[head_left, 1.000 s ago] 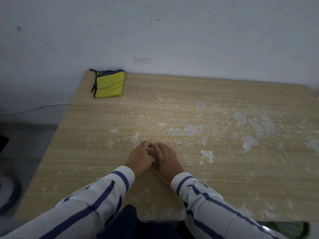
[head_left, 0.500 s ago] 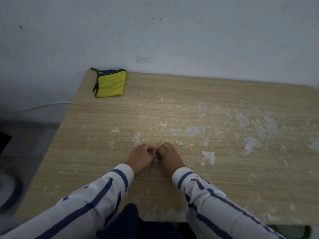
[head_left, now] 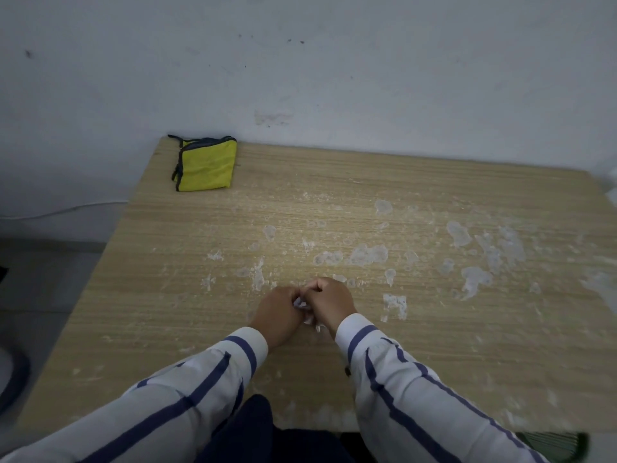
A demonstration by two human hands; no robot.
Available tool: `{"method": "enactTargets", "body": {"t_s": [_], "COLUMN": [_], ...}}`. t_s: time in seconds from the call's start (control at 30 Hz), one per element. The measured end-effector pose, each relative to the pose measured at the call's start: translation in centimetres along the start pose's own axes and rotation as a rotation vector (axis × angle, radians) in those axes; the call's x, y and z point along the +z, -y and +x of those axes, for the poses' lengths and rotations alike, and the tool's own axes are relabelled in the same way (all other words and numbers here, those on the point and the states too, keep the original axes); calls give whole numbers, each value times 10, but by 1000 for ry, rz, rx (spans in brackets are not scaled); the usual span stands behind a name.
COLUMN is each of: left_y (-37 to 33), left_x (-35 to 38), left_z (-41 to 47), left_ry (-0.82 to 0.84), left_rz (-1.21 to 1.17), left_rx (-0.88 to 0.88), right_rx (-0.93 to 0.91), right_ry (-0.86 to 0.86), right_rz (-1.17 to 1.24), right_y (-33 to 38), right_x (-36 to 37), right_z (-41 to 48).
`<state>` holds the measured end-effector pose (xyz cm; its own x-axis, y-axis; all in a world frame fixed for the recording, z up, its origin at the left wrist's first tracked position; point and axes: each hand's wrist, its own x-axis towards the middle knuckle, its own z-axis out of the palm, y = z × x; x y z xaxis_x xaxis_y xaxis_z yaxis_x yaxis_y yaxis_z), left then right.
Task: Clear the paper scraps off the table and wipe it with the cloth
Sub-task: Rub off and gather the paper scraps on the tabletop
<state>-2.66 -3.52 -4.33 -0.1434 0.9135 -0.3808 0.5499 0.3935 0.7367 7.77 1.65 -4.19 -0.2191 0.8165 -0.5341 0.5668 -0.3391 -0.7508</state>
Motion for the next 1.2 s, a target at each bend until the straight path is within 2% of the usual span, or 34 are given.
{"method": "enactTargets", "body": {"t_s": [0.17,0.23,0.4,0.53,0.8,0.9,1.03,1.1,1.2], "left_y": [-1,-1,-6,-9,-16,-19,-17,-19,-22], "left_x": [1,2,3,2,3,13,26,28,25], "left_z": [5,5,2,-1,-4,-8,-6,-6,-2], "left_ry": [-73,-96,-151,-96,10,100,50,23,-21], "left_rz": [38,11,-111,-125,96,400,602,624,497], "left_rx": [-44,-65,-44,-5,74,150,128,130,85], "right_rx": [-45,-112,-202,-221,-145,-138,-169,-203,-264], "right_ry": [235,264,125,28,-52,-70,-101,-108,-106], "right_rz": [-145,-287,-438,-432,-426,-458,-513,-564,-614], "right_y": [12,14,13,10,4,0,-7,-11,-17], "right_x": [-21,-23,-17,-19,-44,-46,-45,-45,-43], "right_z": [-3,-4,0,2,11,10,6,6,4]}}
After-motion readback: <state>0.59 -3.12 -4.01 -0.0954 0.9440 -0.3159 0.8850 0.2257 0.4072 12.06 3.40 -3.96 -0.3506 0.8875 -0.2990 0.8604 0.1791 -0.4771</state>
